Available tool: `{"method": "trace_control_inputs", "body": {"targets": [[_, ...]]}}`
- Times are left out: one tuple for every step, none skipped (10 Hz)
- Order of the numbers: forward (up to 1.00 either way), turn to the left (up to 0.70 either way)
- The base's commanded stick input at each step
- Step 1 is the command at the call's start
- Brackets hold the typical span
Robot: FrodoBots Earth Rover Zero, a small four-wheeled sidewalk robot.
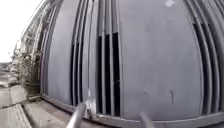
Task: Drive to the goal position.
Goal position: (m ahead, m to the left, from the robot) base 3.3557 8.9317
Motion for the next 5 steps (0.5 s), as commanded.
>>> {"method": "trace_control_inputs", "body": {"targets": [[0.00,0.70],[0.00,0.70],[0.00,0.70],[0.00,0.70],[0.00,0.70]]}}
